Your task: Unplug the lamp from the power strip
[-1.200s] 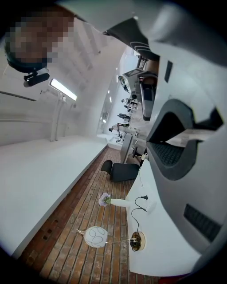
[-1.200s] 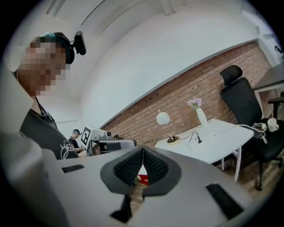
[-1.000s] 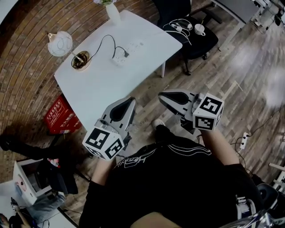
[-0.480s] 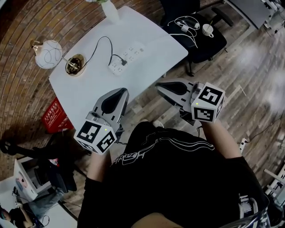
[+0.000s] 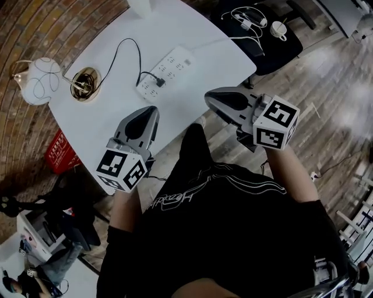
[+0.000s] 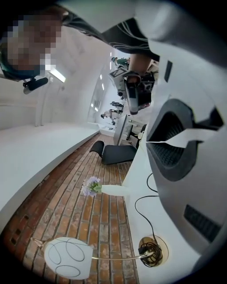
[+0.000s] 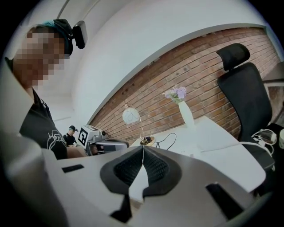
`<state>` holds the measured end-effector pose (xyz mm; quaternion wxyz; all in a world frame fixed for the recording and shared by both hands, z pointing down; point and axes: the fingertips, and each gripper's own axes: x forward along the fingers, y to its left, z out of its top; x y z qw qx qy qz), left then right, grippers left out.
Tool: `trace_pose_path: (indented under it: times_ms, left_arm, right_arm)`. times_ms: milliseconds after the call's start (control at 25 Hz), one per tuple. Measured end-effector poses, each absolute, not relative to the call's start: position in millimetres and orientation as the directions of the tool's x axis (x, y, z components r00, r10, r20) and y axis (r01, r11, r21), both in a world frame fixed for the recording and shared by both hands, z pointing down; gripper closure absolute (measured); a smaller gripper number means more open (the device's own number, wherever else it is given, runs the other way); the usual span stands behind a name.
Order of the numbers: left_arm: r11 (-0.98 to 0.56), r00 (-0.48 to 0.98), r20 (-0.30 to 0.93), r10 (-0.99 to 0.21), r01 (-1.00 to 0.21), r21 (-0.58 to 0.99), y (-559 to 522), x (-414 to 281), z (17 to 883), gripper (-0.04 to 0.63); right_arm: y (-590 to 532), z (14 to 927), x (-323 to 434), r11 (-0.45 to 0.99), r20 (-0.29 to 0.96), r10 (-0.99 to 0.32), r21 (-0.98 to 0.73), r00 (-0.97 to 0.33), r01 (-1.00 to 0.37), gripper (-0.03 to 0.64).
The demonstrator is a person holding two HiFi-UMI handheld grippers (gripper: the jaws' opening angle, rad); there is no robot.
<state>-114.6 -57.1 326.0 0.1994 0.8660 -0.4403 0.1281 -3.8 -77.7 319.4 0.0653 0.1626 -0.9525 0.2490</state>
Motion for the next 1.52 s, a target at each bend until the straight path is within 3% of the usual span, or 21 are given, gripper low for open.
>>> trace_pose_path:
  times_ms: [560, 1040, 1200, 1360, 1520]
  left_arm:
    - [-0.495, 0.559, 0.520, -0.646, -0.825, 0.272, -124, -146, 409, 0.591]
    - [-0.506, 0.544, 0.562, -0.624, -0.828, 0.239, -140, -150, 441, 0.589]
    - [-0.521, 0.554, 0.569, -0.608, -0.819, 0.241, -143, -147, 448, 0.508]
    - [-0.532, 0.561, 0.561, -0.609, -0.813, 0.235, -145, -144, 448, 0.491]
    - [-0.565, 0.574, 0.555, -0.602, -0.798, 0.212, -149, -137, 450, 0.411]
  right_arm:
    - [-181, 394, -42, 0.814, 0.313, -0.294, -0.413, -0.903, -0.408, 0.620]
    - [-218, 443, -76, 0.894, 0.458, -0.301, -0.169, -0.837, -0.414, 0.620]
    - [-219, 457, -82, 0.901, 0.494, -0.300, -0.134, -0.816, -0.412, 0.620]
    - [-220, 468, -85, 0.904, 0.522, -0.314, -0.090, -0.793, -0.418, 0.620]
    - [-218, 476, -86, 0.907, 0.534, -0.319, -0.067, -0.783, -0.416, 0.620]
